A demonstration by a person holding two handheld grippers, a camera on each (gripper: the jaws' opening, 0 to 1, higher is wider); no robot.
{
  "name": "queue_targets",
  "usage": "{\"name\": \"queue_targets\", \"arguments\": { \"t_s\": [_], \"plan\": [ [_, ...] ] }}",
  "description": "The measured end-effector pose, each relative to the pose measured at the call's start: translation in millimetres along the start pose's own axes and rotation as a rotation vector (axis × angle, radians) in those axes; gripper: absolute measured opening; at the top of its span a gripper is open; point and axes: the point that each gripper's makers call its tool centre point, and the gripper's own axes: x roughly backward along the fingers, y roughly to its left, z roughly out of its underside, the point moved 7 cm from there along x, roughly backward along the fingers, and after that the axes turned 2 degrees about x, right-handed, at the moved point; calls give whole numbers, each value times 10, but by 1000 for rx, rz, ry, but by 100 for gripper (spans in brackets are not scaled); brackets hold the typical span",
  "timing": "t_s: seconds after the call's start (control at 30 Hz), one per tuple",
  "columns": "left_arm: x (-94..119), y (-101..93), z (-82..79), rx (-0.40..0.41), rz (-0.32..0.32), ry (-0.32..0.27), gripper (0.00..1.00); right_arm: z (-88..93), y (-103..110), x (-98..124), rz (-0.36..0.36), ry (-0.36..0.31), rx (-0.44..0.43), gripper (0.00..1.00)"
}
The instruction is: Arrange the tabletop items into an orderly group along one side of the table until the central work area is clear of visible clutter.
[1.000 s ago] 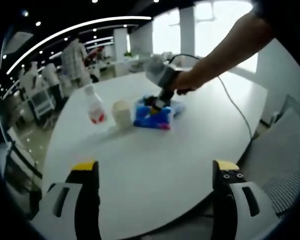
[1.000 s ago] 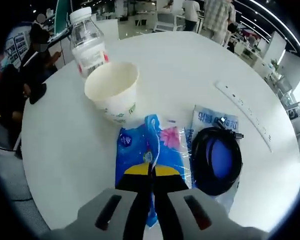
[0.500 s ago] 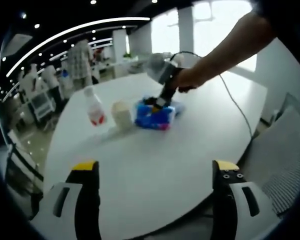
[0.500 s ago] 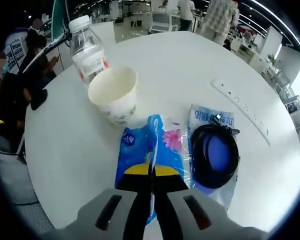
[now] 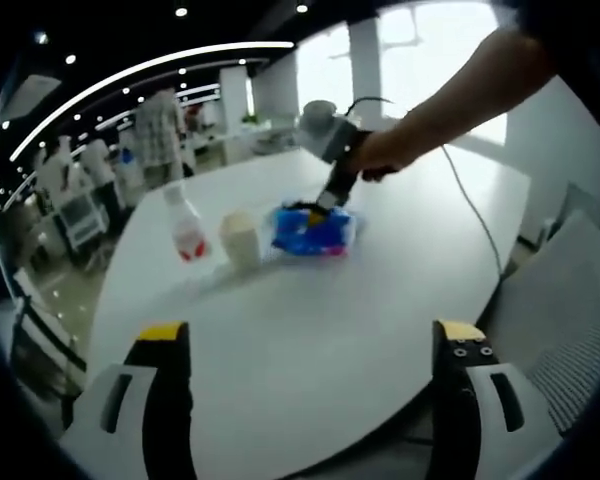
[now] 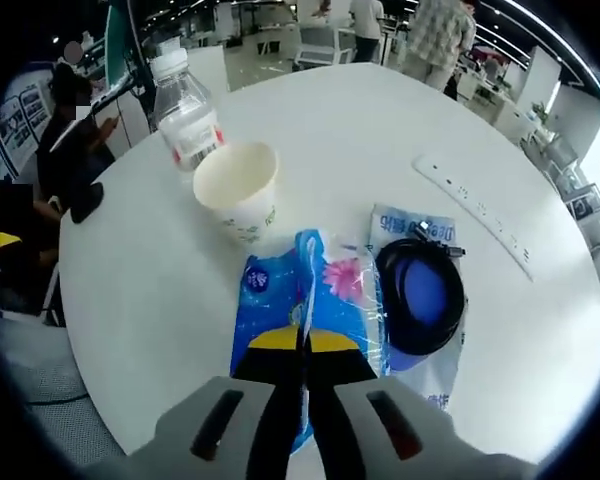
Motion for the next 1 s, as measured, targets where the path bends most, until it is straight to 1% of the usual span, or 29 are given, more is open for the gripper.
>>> {"name": "queue_targets", "arguments": {
  "t_s": [0.33, 0.5, 1.0],
  "plan": [
    [3, -9, -14, -13, 3, -6, 97, 32, 16, 155, 0, -9, 0, 0],
    [4, -18, -25, -17, 7, -10, 98, 33, 4, 277, -3, -20, 8, 0],
    [21, -27, -32, -21, 10, -13, 98, 54, -63, 568, 5, -45, 68, 0]
  ]
}}
